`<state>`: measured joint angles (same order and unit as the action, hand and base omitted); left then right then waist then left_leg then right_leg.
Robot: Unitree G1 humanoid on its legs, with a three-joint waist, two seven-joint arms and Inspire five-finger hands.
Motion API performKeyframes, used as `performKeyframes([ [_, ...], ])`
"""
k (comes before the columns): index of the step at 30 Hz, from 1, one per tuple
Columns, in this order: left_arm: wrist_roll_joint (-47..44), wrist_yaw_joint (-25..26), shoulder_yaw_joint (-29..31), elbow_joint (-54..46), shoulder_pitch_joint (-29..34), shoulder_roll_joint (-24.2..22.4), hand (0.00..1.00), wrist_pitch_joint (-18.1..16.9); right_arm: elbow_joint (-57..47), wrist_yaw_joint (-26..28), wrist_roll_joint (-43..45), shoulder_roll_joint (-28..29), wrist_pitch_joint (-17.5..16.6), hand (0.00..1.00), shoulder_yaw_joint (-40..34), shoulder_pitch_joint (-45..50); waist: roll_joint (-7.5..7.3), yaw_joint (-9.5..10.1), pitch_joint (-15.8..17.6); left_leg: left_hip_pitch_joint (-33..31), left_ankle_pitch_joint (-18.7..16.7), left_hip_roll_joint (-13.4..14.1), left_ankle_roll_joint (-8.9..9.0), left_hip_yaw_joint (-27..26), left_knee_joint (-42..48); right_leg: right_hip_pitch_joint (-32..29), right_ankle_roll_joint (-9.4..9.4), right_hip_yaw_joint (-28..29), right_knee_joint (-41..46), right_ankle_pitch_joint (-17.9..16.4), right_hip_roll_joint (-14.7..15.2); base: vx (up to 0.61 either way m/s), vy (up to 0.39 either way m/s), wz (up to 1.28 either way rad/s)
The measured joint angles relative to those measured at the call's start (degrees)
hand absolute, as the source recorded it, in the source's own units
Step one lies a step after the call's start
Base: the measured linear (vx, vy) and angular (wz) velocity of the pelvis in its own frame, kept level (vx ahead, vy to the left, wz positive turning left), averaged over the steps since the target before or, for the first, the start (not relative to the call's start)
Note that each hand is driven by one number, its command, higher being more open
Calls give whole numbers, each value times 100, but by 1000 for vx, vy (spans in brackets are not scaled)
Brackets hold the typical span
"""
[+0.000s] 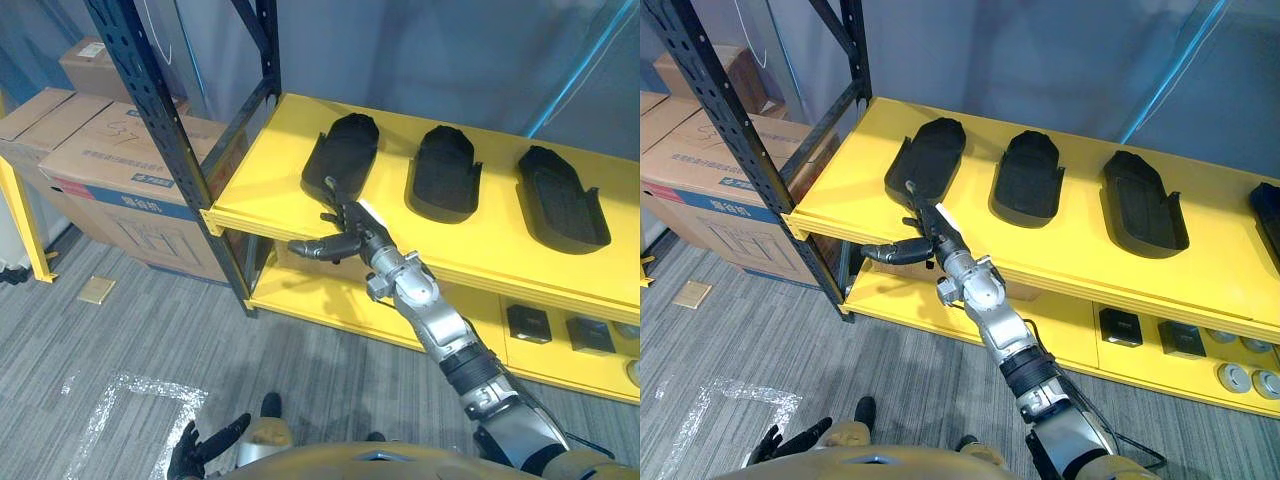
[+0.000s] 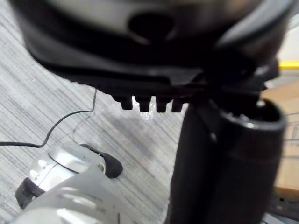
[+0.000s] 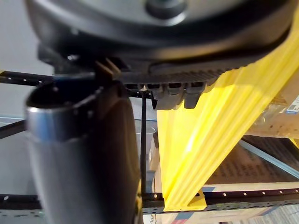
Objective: Walk over and take three plastic housings, then place them on the shelf
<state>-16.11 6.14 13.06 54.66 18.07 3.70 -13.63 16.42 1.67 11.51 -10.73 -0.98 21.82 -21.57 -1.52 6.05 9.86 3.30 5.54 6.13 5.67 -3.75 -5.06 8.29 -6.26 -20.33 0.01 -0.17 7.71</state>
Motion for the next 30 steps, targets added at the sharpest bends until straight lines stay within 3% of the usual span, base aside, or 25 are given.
performKeyframes([
  [8, 6, 39, 99, 0, 0, -54, 100, -1, 242, -85, 8, 53, 1, 100, -73, -193, 4, 12, 1, 0, -1, -1, 1, -2, -1, 39, 0, -14, -8, 0, 2, 0, 0, 0],
  [13, 62, -8, 182, 1, 0, -53, 100, -1, 176, 327, 28, 8, -3, 100, -96, -190, 0, 1, -1, 4, -16, 20, 15, -82, -1, 9, 2, 46, -7, 0, 2, -2, -3, -6],
  [15, 98, -44, 256, 6, -1, -50, 100, -1, -232, 810, 139, -198, 100, 100, -12, -168, -22, 0, -5, -1, -29, 56, 23, -166, -1, -72, 8, 171, -5, 15, -47, 2, -17, -27],
  [17, 102, -82, 363, 80, -7, -36, 100, 3, -1468, 1411, 720, -698, 243, 100, 67, 0, -67, -49, -16, 31, -47, 110, 37, -366, 18, -145, 31, 340, -1, 36, -86, 28, -22, -37],
  [20, 102, -149, 377, 138, 25, 17, 100, 43, -2798, 1473, 1366, -954, 204, 100, -452, 363, -165, -210, -56, 159, -75, 163, 64, -577, 21, -157, 45, 551, 15, 42, -135, 33, -23, -36],
  [22, 102, -244, 375, 163, -4, 83, 100, 82, -3289, 1311, 1310, -956, -175, 100, -1337, 647, -231, -333, -98, 220, -130, 208, 98, -732, 19, -235, 57, 697, 44, 36, -175, 0, -12, -49],
  [23, 98, -355, 370, 172, -12, 159, 100, 170, -3494, 997, 991, -957, -548, 100, -2222, 917, -296, -390, -175, 236, -164, 234, 121, -879, 16, -335, 71, 857, 91, 26, -194, -9, 4, -47],
  [25, 95, -451, 352, 252, -18, 239, 100, 260, -3467, 466, 660, -968, -811, 100, -3131, 1201, -331, -560, -233, 254, -196, 240, 126, -990, 7, -373, 73, 963, 89, 24, -199, 10, 14, -41],
  [27, 42, -539, 323, 451, -21, 308, 100, 369, -2897, -397, 216, -996, -1118, 100, -4109, 1806, -338, -768, -415, 338, -275, 231, 132, -1187, 18, -440, 70, 1165, 94, 24, -203, 28, 28, -43],
  [30, 59, -669, 43, 547, -131, 339, 100, 463, -1914, -1258, -225, -903, -1243, 100, -4750, 2644, -212, -992, -546, 424, -353, 218, 132, -1434, 21, -526, 60, 1381, 125, 30, -200, 56, 34, -41],
])
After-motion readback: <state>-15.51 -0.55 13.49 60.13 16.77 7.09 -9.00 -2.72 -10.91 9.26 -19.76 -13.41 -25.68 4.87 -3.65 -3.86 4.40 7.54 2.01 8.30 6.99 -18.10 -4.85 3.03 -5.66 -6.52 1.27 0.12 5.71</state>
